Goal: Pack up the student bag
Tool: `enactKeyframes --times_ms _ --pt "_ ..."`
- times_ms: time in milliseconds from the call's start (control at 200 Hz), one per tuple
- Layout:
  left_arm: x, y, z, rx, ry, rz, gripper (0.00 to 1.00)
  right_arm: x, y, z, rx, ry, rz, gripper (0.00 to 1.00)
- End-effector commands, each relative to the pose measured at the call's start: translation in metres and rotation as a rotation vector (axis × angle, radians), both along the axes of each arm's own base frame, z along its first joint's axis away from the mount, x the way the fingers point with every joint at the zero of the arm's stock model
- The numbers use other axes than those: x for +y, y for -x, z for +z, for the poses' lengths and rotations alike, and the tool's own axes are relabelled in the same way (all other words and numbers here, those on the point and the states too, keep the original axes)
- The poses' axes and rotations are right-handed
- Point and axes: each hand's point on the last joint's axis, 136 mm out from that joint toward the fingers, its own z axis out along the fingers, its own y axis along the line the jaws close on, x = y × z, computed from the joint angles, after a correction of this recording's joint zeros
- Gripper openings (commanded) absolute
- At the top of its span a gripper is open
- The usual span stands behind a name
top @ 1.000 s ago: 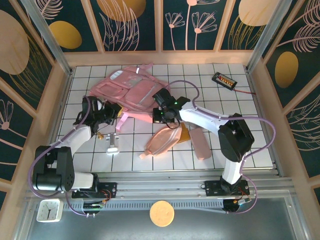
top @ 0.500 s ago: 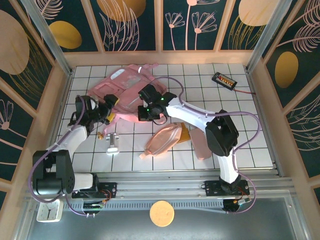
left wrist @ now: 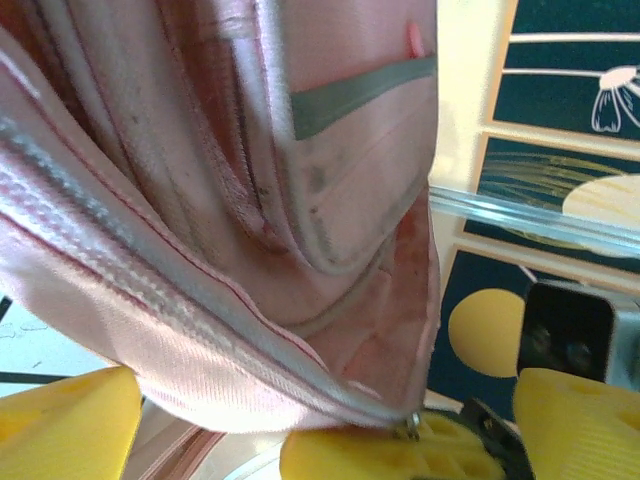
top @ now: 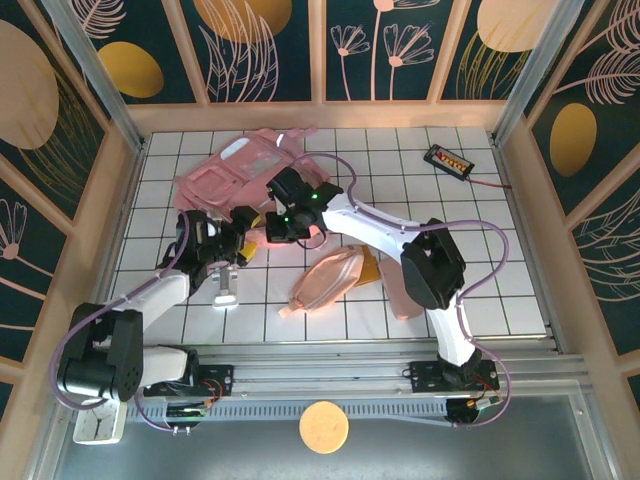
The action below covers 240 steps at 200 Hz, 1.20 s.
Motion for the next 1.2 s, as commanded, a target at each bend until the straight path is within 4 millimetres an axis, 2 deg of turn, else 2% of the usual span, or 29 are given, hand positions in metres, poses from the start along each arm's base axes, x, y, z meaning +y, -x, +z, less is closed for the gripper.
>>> enactKeyframes --times_ms 0,165,265,330,355,445,550,676,751,836,926,996,1076,1136,1151,1196 --pt "-0.002 -0.015 0.004 -0.015 0.048 0.031 0.85 0.027 0.010 0.031 -0.051 -0.089 0.065 0.00" --pt "-0.005 -0.026 -0.006 0.003 0.037 0.022 0.63 0.036 0.026 0.027 -0.046 -0.073 0.098 0.00" --pt "-0.006 -0.026 -0.011 0.005 0.018 0.000 0.34 0.034 0.029 0.023 -0.039 -0.054 0.097 0.00" --pt "-0.006 -0.022 -0.016 0.011 -0.005 -0.020 0.06 0.028 0.027 0.021 -0.041 -0.029 0.087 0.00" --pt "-0.006 -0.020 -0.017 0.010 -0.015 -0.030 0.00 0.023 0.027 0.019 -0.037 -0.011 0.082 0.00" --pt "0.003 -0.015 -0.021 0.004 -0.070 -0.045 0.00 0.001 0.022 0.016 -0.029 0.035 0.057 0.00" --pt "0.024 -0.012 -0.020 -0.018 -0.184 -0.063 0.00 -0.033 0.016 0.010 -0.012 0.076 0.022 0.00" --pt "0.045 -0.008 -0.016 -0.041 -0.316 -0.104 0.00 -0.075 -0.002 0.002 -0.004 0.119 -0.037 0.00" --pt "0.050 -0.008 -0.014 -0.059 -0.377 -0.136 0.00 -0.095 -0.013 -0.002 -0.002 0.138 -0.068 0.00" --pt "0.051 -0.009 -0.014 -0.070 -0.408 -0.180 0.00 -0.108 -0.023 -0.002 -0.011 0.149 -0.090 0.00" --pt "0.055 -0.018 -0.010 -0.109 -0.433 -0.220 0.00 -0.109 -0.024 -0.001 -0.010 0.143 -0.088 0.00" --pt "0.062 -0.028 -0.011 -0.127 -0.482 -0.265 0.00 -0.100 -0.017 0.000 0.003 0.117 -0.074 0.00" --pt "0.075 -0.044 -0.010 -0.141 -0.536 -0.288 0.00 -0.080 -0.003 0.002 0.018 0.079 -0.046 0.00" --pt "0.077 -0.055 -0.009 -0.149 -0.534 -0.304 0.00 -0.062 0.008 0.003 0.037 0.049 -0.028 0.00" --pt "0.076 -0.062 0.000 -0.173 -0.534 -0.301 0.00 -0.057 0.010 0.004 0.040 0.038 -0.024 0.00" --pt "0.075 -0.073 0.008 -0.195 -0.520 -0.297 0.00 -0.040 0.018 0.005 0.051 0.006 -0.004 0.00"
